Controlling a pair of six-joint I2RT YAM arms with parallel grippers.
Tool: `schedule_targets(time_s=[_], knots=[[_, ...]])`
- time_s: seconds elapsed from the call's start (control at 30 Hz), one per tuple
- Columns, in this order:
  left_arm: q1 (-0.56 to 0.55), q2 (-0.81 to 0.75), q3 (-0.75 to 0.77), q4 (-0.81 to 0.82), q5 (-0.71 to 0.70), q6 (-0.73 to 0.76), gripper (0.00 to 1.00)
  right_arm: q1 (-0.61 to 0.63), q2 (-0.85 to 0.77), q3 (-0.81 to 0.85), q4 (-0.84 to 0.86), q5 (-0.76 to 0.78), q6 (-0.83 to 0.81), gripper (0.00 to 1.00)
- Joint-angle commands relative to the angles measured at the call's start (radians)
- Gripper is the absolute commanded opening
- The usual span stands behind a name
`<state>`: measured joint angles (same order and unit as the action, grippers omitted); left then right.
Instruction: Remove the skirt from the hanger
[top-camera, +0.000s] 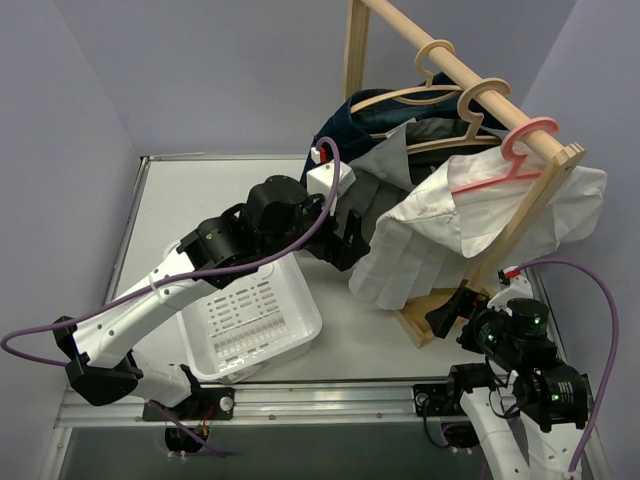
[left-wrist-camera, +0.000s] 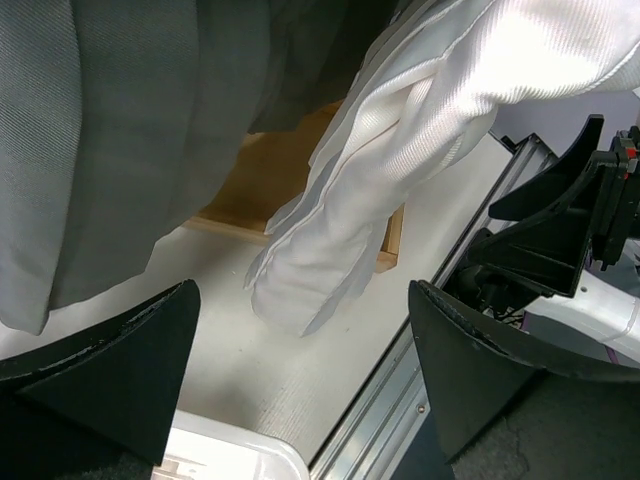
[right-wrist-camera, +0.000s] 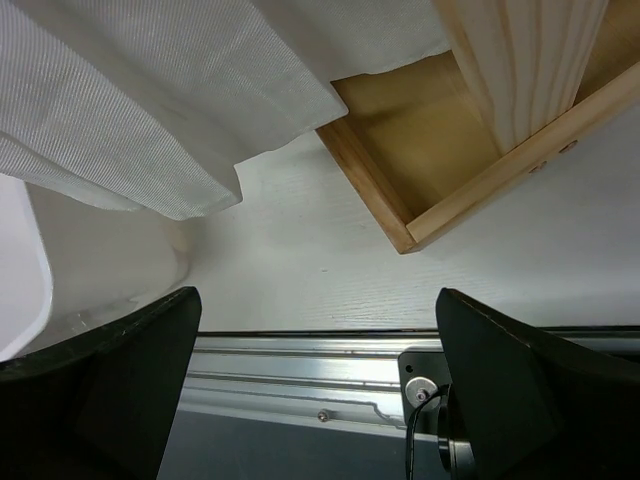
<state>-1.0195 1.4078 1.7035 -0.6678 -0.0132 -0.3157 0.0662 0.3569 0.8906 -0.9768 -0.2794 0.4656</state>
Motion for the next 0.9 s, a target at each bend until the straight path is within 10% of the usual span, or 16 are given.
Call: schedule_targets(time_s=[0.0, 0.87], knots=[[-0.004, -0.021, -0.005, 0.037, 0.013, -0.016, 0.94, 0.001, 0.011, 0.019, -0.005, 0.029, -0.013, 1.0], [-0.004, 0.017, 0.044, 0.086, 0.097, 0.0, 0.94, 0.001, -0.012, 0.001, -0.01, -0.009, -0.012, 1.0]])
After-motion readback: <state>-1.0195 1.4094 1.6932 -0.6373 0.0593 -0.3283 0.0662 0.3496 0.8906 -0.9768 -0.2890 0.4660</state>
